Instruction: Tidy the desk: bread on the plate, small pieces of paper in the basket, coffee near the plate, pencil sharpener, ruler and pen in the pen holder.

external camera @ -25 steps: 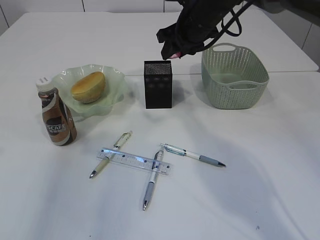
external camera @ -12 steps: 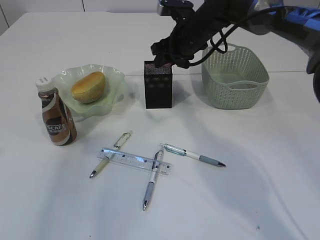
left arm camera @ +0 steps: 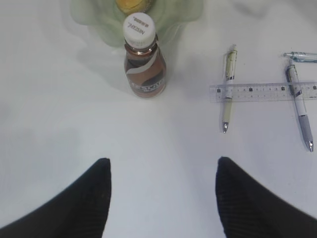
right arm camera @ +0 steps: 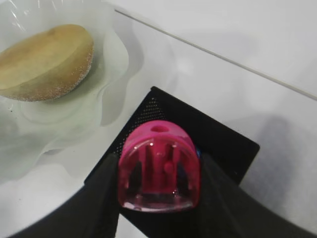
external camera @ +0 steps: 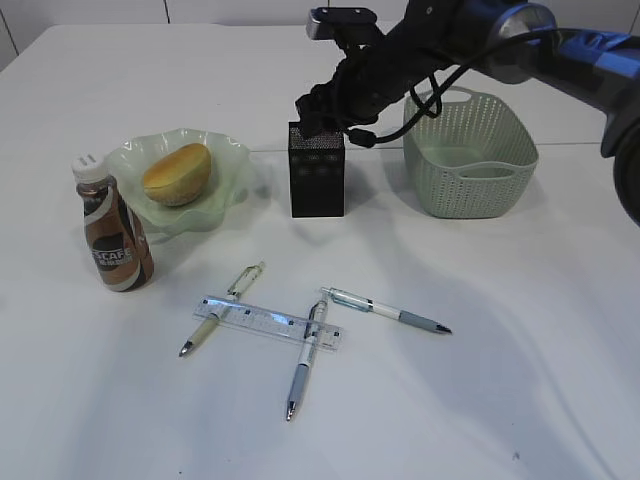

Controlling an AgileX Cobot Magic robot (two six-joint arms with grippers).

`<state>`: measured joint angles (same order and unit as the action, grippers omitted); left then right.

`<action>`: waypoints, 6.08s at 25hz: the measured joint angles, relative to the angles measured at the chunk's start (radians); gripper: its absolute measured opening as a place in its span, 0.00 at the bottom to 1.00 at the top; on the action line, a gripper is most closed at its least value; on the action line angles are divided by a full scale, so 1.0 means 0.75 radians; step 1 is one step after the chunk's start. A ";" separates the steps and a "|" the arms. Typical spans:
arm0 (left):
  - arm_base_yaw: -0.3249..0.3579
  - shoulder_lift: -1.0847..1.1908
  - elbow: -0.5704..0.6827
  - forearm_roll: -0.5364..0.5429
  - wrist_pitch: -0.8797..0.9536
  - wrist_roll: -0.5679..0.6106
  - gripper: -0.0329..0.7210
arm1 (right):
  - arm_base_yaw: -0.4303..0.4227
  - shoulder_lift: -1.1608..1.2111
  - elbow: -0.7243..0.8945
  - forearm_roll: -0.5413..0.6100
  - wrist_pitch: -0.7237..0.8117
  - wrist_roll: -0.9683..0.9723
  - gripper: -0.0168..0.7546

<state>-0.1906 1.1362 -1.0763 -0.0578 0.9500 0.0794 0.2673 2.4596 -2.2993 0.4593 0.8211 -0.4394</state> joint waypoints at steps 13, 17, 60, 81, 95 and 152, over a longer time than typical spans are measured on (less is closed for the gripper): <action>0.000 0.000 0.000 -0.002 0.000 0.000 0.66 | 0.000 0.009 0.000 0.040 -0.061 -0.083 0.46; 0.000 0.000 0.000 -0.002 0.000 0.000 0.66 | 0.000 0.020 0.000 0.040 -0.072 -0.092 0.46; 0.000 0.000 0.000 -0.002 0.039 0.000 0.66 | 0.000 0.021 -0.012 0.041 0.023 -0.118 0.60; 0.000 0.000 0.000 0.000 0.083 0.000 0.66 | -0.014 -0.325 -0.114 -0.090 0.563 -0.103 0.60; 0.000 0.000 0.000 -0.002 0.107 0.000 0.66 | -0.014 -0.755 0.297 -0.219 0.574 -0.031 0.60; 0.000 0.000 0.000 -0.010 0.201 0.000 0.66 | 0.481 -0.114 0.437 -0.367 0.322 -0.368 0.67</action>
<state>-0.1906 1.1362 -1.0763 -0.0650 1.1008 0.0794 0.6280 2.3738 -1.9713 0.1843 1.0627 -0.7153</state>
